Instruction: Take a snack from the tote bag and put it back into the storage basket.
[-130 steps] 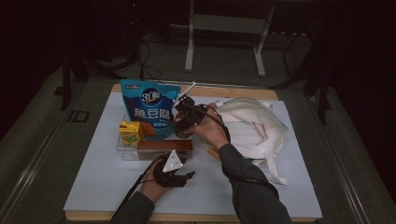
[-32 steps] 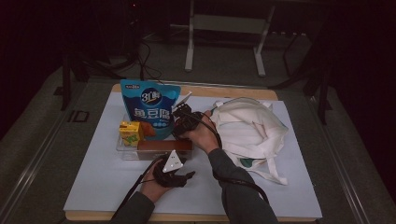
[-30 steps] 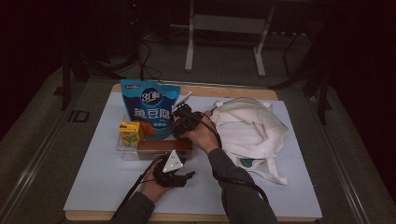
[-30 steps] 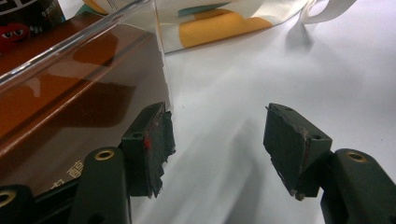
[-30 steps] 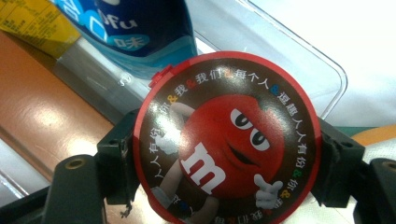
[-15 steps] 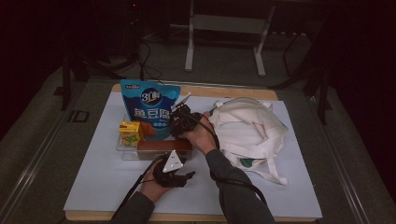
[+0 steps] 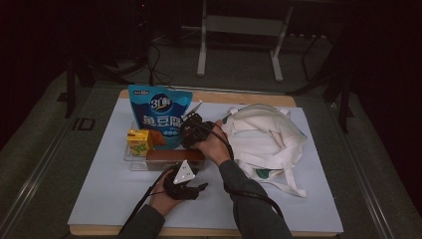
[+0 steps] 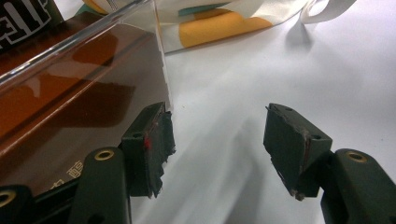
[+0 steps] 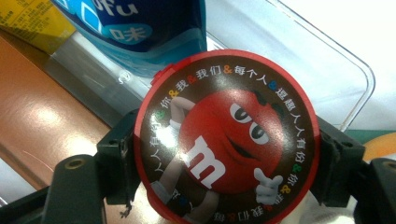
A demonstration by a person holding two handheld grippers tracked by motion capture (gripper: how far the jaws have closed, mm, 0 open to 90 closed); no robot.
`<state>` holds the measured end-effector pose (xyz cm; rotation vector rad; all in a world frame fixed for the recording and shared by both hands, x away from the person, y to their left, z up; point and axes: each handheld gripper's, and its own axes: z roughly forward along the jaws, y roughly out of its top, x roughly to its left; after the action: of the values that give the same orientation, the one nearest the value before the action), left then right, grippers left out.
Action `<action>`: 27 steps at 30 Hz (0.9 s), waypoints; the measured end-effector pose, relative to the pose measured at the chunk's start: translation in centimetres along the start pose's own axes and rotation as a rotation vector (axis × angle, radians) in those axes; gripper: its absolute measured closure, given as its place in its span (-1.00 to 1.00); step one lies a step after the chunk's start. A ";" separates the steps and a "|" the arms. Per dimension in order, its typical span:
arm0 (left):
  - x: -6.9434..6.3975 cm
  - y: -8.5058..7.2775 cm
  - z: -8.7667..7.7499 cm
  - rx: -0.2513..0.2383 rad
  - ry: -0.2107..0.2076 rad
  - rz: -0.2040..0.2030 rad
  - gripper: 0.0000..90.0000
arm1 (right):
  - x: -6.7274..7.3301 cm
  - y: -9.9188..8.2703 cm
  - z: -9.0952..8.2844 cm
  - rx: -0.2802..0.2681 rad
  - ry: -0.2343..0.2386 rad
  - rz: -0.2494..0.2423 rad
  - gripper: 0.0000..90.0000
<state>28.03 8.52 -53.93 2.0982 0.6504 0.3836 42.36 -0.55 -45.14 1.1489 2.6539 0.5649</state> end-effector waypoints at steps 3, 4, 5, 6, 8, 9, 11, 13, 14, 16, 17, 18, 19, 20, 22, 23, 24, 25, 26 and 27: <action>0.0 0.0 0.0 0.000 0.000 0.000 -0.11 | 0.0 0.0 0.0 -0.001 0.005 -0.001 -0.44; 0.0 0.0 0.0 0.000 0.000 0.000 -0.11 | -0.1 0.0 0.1 -0.003 0.007 -0.004 -0.44; 0.0 0.0 0.0 0.000 0.000 0.000 -0.11 | -0.1 -0.1 0.1 -0.003 0.008 -0.005 -0.44; 0.0 0.0 0.0 0.000 -0.001 -0.001 -0.11 | -0.1 -0.1 0.1 0.001 0.008 -0.007 -0.44; 0.0 0.0 0.0 0.000 -0.001 -0.001 -0.11 | 0.0 -0.1 0.1 -0.001 0.007 -0.011 -0.44; 0.0 0.0 0.0 0.000 -0.001 -0.001 -0.11 | 0.0 -0.1 0.2 0.000 0.007 -0.012 -0.44; 0.0 0.0 0.0 0.000 -0.001 -0.001 -0.11 | 0.0 -0.1 0.2 0.001 0.007 -0.019 -0.44; 0.0 0.0 0.0 0.000 -0.001 0.000 -0.11 | 0.1 -0.2 0.2 0.005 0.007 -0.026 -0.45; 0.0 0.0 0.0 0.000 -0.001 0.000 -0.11 | 0.1 -0.2 0.2 0.005 0.004 -0.031 -0.45; 0.0 0.0 0.0 0.000 -0.001 -0.001 -0.11 | 0.1 -0.2 0.1 0.000 0.006 -0.034 -0.45; 0.0 0.0 0.0 0.000 -0.002 -0.001 -0.11 | 0.1 -0.2 0.0 -0.005 0.010 -0.034 -0.44; 0.0 0.0 0.0 0.000 -0.002 0.000 -0.11 | 0.0 -0.2 -0.1 -0.008 0.012 -0.034 -0.44; 0.0 0.0 0.0 0.000 -0.002 0.000 -0.11 | -0.1 -0.1 -0.3 -0.015 0.013 -0.035 -0.44; 0.0 0.0 0.0 0.000 -0.002 0.000 -0.11 | -0.2 -0.1 -0.5 -0.021 0.016 -0.032 -0.44; 0.0 0.0 0.0 0.000 -0.001 0.000 -0.11 | -0.2 -0.1 -0.8 -0.022 0.016 -0.033 -0.44; 0.0 0.0 0.0 0.000 -0.001 0.000 -0.11 | -0.3 -0.1 -0.9 -0.024 0.017 -0.035 -0.44; 0.0 0.0 0.0 0.000 -0.001 0.000 -0.11 | -0.3 -0.1 -1.0 -0.026 0.020 -0.034 -0.44; 0.0 0.0 0.0 0.000 -0.001 0.000 -0.11 | -0.4 -0.1 -1.1 -0.030 0.022 -0.034 -0.44; 0.0 0.0 0.0 0.000 -0.001 0.000 -0.11 | -0.4 -0.1 -1.2 -0.036 0.021 -0.034 -0.44; 0.0 0.0 0.0 0.002 -0.001 0.001 -0.11 | -0.4 -0.2 -1.4 -0.037 0.023 -0.035 -0.44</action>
<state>28.03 8.50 -53.93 2.1002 0.6494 0.3829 42.09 -1.32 -43.95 1.0902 2.6651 0.6216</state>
